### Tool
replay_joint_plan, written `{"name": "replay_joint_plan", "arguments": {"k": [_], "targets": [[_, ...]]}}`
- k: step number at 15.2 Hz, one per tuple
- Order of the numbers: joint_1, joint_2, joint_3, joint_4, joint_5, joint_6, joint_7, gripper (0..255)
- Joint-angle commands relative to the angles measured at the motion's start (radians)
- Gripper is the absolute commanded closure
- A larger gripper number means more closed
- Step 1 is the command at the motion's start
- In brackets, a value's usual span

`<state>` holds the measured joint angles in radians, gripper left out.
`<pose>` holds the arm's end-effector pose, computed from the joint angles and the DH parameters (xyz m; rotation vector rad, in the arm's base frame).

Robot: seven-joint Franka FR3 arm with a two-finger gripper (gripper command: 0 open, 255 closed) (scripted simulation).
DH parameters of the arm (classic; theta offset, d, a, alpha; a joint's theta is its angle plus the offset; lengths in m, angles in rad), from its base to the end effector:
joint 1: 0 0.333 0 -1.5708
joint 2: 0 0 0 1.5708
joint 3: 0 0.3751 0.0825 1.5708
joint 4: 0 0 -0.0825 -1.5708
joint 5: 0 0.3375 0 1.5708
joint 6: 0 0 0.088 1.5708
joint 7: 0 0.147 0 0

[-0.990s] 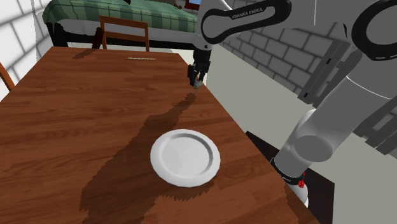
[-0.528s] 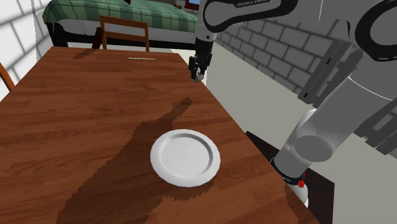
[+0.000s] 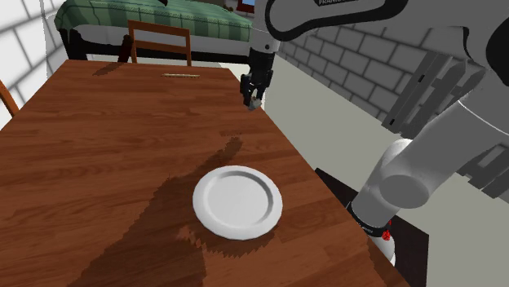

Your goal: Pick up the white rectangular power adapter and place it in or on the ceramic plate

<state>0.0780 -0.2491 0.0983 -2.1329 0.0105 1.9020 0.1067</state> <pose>0.4174 0.0795 0.5455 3.1282 0.0993 0.0296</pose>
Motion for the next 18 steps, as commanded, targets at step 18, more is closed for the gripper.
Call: {"name": "replay_joint_plan", "arguments": {"k": [18], "targets": [[0.192,-0.184,0.298,-0.137,0.138,-0.030,0.420,255]]}}
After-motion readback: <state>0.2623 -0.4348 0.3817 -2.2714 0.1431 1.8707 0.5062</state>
